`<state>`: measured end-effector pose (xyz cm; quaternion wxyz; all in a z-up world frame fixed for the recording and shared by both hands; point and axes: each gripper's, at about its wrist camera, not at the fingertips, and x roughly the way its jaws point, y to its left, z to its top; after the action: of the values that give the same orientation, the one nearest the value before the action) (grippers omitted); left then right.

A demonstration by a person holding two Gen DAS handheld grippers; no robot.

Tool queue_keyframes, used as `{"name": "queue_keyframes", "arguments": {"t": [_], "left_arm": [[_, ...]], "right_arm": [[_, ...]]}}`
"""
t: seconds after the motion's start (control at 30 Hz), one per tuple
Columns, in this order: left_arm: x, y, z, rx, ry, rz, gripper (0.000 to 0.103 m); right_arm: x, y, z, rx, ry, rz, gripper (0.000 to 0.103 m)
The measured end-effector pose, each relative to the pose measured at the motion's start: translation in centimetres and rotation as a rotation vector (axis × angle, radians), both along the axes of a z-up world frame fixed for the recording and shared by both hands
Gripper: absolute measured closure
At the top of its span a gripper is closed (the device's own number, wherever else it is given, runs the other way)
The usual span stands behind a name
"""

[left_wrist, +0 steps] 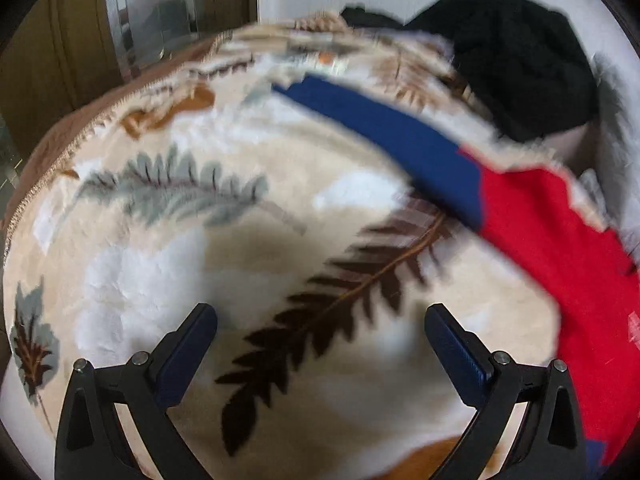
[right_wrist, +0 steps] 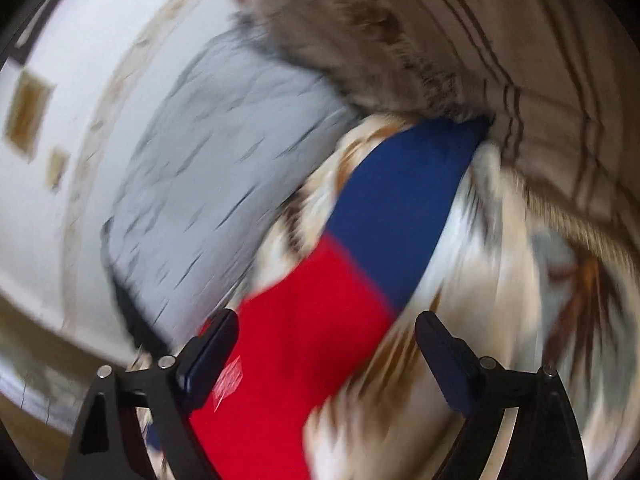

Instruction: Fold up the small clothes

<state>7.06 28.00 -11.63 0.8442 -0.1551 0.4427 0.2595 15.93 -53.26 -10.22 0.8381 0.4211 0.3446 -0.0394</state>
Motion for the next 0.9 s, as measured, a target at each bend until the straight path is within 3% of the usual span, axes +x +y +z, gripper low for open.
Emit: {"name": "queue_keyframes", "arguments": {"t": [0.13, 0.23, 0.27, 0.3, 0.37, 0.43, 0.53, 0.63, 0.7, 0.77, 0.83, 0.87, 0.9], "left_arm": [[0.4, -0.7, -0.3, 0.028, 0.002, 0.000, 0.000], [0.6, -0.9, -0.5, 0.041, 0.006, 0.003, 0.000], [0.7, -0.8, -0.6, 0.043, 0.008, 0.003, 0.000], [0.8, -0.7, -0.6, 0.042, 0.008, 0.003, 0.000], [0.7, -0.9, -0.6, 0.038, 0.004, 0.004, 0.000], [0.8, -0.8, -0.6, 0.032, -0.003, 0.007, 0.000], [0.6, -0.7, -0.4, 0.031, -0.013, 0.013, 0.000], [0.2, -0.3, -0.2, 0.005, -0.044, 0.022, 0.000], [0.1, -0.3, -0.2, -0.001, -0.050, 0.022, 0.000], [0.1, -0.3, -0.2, 0.006, -0.044, 0.020, 0.000], [0.1, -0.4, -0.2, 0.010, -0.037, 0.016, 0.000], [0.1, -0.4, -0.3, 0.013, -0.032, 0.014, 0.000], [0.2, -0.5, -0.3, 0.019, -0.022, 0.007, 0.000]], "right_arm": [[3.0, -3.6, -3.3, 0.075, 0.045, -0.130, 0.025], [4.6, -4.7, -3.3, 0.066, 0.015, -0.131, 0.032], [4.8, -4.5, -3.0, 0.040, 0.030, -0.126, 0.048], [5.4, -4.4, -3.1, 0.010, 0.062, -0.123, 0.086], [6.0, -4.7, -3.1, 0.002, 0.098, -0.145, 0.091], [6.4, -3.3, -0.7, -0.105, 0.071, -0.125, 0.091], [6.2, 1.8, 5.5, -0.272, -0.042, -0.048, 0.094], [4.1, 12.7, 13.0, -0.395, -0.258, 0.117, 0.095], [2.3, 19.4, 14.7, -0.415, -0.344, 0.237, 0.095], [1.3, 27.4, 13.3, -0.430, -0.341, 0.409, 0.087], [1.3, 32.2, 9.7, -0.399, -0.284, 0.524, 0.043], [1.7, 34.6, 6.6, -0.408, -0.207, 0.577, 0.013], [1.7, 35.4, 4.7, -0.416, -0.168, 0.582, 0.013]]}}
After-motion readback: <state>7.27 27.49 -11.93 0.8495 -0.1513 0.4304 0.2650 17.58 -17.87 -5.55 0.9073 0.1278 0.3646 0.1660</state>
